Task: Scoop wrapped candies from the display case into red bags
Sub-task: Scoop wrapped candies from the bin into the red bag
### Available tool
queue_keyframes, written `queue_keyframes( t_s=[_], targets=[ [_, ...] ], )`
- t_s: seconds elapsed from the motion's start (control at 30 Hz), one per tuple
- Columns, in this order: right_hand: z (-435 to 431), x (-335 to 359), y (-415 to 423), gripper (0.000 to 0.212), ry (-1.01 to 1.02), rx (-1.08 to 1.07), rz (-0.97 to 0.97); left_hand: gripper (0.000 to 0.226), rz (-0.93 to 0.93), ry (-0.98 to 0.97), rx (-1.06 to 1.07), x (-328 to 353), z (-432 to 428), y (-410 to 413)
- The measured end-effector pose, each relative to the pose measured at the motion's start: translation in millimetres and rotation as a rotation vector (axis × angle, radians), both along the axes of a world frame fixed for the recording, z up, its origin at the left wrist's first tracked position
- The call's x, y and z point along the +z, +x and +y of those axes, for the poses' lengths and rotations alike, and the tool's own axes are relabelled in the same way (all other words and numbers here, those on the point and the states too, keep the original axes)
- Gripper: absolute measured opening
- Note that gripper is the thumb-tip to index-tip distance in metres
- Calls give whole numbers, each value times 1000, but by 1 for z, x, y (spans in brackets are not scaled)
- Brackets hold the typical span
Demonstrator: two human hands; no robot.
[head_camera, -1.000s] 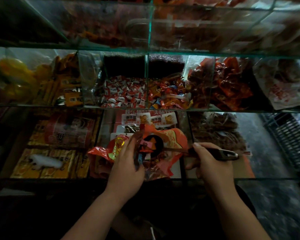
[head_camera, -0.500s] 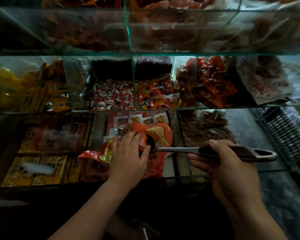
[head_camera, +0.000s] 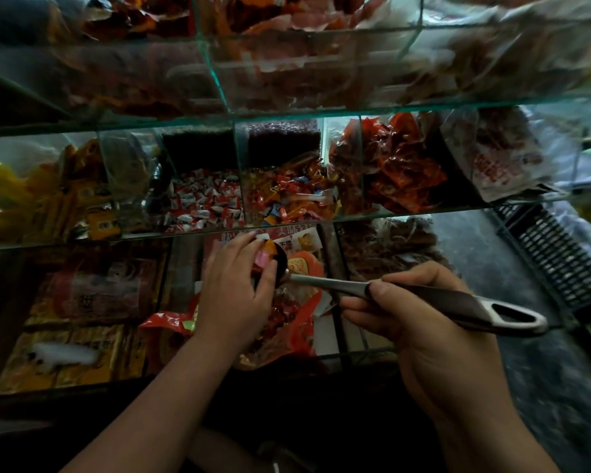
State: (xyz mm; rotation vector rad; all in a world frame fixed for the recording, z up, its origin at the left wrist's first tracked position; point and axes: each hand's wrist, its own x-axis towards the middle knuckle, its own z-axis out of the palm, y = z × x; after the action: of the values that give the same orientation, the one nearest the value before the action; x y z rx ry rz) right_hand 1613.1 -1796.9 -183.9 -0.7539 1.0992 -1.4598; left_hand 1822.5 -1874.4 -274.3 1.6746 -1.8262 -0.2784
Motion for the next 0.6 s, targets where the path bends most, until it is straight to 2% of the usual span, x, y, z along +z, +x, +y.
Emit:
queue_keyframes(
  t_s=[0.1,0.17,0.23,0.3,0.37,0.4,0.43,0.53,0.57,0.6],
  targets=[
    [-14,8,-5,27,20,-70,-36,58,41,9,-55,15,-28,-7],
    [-27,10,-10,23,46,-136,-95,61,89,36,-90,27,-48,-12],
    [-42,9,-13,12,58,-176,-151,69,218,83,-92,39,-62,-17],
    [-56,7,-10,13,48,-208,-183,79,384,101,-59,46,-66,-18],
    [-70,1,-5,11,-28,-228,-117,79,433,107,-16,45,-60,-14],
    [-77,-2,-2,6,-97,-240,-13,76,430,121,3,41,-55,-11],
    [-84,-7,-1,6,-185,-248,178,72,430,146,21,36,-50,-7],
    [-103,-19,-4,8,-474,-131,995,63,434,235,56,24,-35,2],
    [-106,-21,-4,7,-510,-59,1175,61,423,246,60,21,-32,4],
    [-107,-24,-3,7,-515,-1,1274,60,412,248,64,19,-29,5]
  ],
)
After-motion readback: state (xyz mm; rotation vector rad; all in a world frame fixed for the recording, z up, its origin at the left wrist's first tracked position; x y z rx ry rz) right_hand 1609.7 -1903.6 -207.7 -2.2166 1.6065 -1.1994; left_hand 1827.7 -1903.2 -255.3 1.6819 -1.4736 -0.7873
